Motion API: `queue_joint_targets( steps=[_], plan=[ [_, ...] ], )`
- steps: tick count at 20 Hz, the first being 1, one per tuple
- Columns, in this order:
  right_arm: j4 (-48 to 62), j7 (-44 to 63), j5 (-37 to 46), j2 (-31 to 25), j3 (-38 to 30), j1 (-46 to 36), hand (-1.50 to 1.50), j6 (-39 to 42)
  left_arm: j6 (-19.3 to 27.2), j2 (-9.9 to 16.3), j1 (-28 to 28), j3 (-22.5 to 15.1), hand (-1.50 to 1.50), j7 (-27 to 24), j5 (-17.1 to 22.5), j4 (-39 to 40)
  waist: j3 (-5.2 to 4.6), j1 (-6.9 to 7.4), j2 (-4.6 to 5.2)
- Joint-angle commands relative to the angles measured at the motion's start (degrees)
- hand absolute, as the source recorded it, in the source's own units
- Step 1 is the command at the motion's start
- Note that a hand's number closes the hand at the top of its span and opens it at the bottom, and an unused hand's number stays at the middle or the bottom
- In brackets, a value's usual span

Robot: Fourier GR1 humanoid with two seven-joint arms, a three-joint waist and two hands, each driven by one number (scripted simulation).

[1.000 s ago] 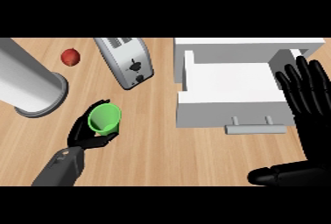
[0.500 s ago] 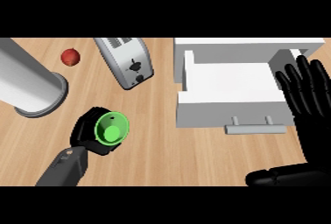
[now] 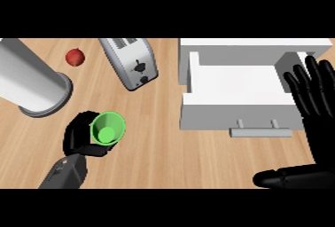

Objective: Pick up the cup, place it into the drawer and close the drawer

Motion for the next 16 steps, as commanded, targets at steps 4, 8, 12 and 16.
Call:
queue_joint_targets(
  steps=[4,8,12,16],
  plan=[
    [3.0,-4.5,0.4,0.2,-0.8,2.2,-1.50,1.5,-5.2,-1.9,3.2,-2.3,1.50,1.1,3.0,-14.0,0.11,0.64,-0.24],
    [-2.5,-1.4,0.5,1.3,0.4,5.6,-1.50,0.0,1.0,-6.1,6.6,-7.7,1.50,8.6,1.4,-28.3,0.13,0.62,-0.48],
    [4.6,-0.8,-0.7,-0.2,-2.2,-2.5,-1.50,-0.5,0.7,-5.8,5.4,-9.5,1.50,21.5,4.8,-39.4,0.11,0.92,-0.26],
    [-1.7,2.7,2.5,1.2,2.4,-0.3,-1.50,-2.0,4.5,-7.8,5.1,-12.5,1.50,30.9,7.7,-49.8,0.06,0.45,-0.29]
  ],
)
